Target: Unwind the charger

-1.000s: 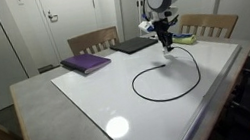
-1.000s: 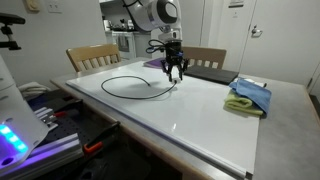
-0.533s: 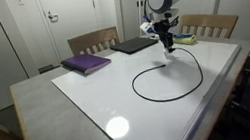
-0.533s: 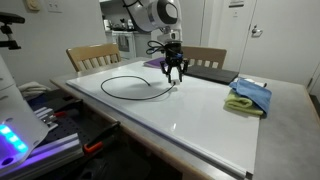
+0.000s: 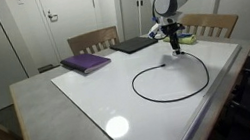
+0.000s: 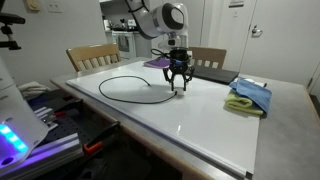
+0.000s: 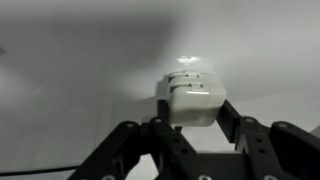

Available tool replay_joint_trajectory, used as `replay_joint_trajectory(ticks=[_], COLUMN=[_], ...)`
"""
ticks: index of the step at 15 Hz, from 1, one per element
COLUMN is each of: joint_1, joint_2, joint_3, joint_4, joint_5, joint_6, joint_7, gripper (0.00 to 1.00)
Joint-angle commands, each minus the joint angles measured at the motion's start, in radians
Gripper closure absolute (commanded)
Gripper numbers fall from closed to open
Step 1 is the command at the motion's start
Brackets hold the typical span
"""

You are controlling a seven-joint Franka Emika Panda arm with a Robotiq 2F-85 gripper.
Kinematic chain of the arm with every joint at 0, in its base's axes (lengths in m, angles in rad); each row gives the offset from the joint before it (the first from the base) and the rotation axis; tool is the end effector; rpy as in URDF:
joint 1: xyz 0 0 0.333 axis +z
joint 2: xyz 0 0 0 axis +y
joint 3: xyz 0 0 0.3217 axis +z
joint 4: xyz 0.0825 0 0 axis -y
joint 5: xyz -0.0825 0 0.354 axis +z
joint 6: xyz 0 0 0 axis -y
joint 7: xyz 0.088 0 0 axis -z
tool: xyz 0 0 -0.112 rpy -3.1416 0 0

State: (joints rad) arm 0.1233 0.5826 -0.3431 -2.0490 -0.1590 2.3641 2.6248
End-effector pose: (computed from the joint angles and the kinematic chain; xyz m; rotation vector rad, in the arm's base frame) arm 0.5378 -0.1233 0.1746 0.6314 -2.7269 0.2575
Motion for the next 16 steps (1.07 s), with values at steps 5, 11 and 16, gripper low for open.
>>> replay_joint_trajectory(ticks=[5,11,16], joint_1=[0.268,0.468,0.63], joint_2=[0.051,0.169,0.356], joint_3=[-0.41,-0.654,-0.846], joint_4=[-0.099,-0.215,-0.234], joint_5=[0.444,0.868,1.149], joint_6=[0.002,-0.066,-0.262], joint_7=[-0.024,-0.024,-0.023], gripper=[0.72,0.72,0.18])
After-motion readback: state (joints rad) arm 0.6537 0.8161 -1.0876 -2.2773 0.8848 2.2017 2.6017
